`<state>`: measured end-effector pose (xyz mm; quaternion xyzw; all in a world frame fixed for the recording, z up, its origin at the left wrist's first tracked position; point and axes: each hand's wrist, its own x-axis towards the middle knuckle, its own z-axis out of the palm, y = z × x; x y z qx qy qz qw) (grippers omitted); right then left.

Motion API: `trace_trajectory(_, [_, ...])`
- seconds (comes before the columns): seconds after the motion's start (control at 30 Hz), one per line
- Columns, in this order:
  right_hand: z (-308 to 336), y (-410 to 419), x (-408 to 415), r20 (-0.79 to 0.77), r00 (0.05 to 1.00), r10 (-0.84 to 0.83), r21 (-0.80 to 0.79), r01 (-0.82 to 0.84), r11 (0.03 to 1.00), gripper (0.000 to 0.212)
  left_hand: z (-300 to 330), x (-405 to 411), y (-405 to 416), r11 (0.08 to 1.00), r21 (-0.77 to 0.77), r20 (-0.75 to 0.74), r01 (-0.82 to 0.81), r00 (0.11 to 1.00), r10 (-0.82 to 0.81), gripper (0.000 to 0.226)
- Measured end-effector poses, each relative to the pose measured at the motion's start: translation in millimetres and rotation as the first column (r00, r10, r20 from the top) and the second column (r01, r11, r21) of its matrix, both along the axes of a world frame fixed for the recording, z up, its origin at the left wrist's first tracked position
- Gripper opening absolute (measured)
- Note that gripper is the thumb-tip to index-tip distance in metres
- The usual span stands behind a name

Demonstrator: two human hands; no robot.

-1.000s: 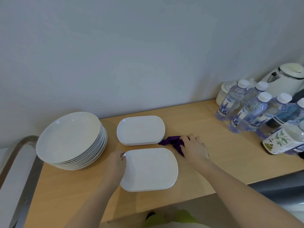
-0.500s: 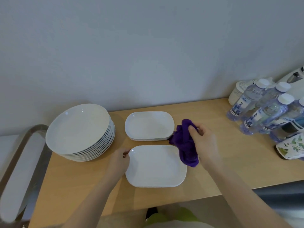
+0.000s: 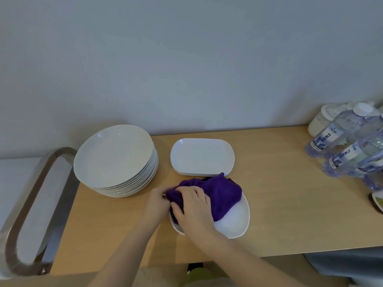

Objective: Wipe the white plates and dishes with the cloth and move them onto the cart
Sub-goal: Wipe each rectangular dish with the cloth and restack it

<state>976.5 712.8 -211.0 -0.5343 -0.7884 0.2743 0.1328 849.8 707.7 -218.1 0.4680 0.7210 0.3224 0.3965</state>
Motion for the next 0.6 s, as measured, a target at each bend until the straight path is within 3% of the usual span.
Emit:
trace_trajectory(0.13, [-13, -9, 12, 0.198, 0.972, 0.124, 0.012, -0.129, 0.992, 0.068, -1, 1, 2, 0.999, -0.045, 0.009, -0.017, 1.000, 0.017, 0.052])
trace_trajectory(0.3, [-14, -7, 46, 0.203, 0.958, 0.201, 0.000, -0.205, 0.979, 0.064, 0, 18, -1, 0.996, -0.057, -0.029, -0.066, 0.998, 0.064, 0.048])
trace_trajectory(0.6, [-5, -5, 98, 0.421, 0.907, -0.003, 0.085, -0.036, 0.996, 0.066, -2, 23, -5, 0.990, -0.055, -0.105, -0.126, 0.987, 0.120, 0.044])
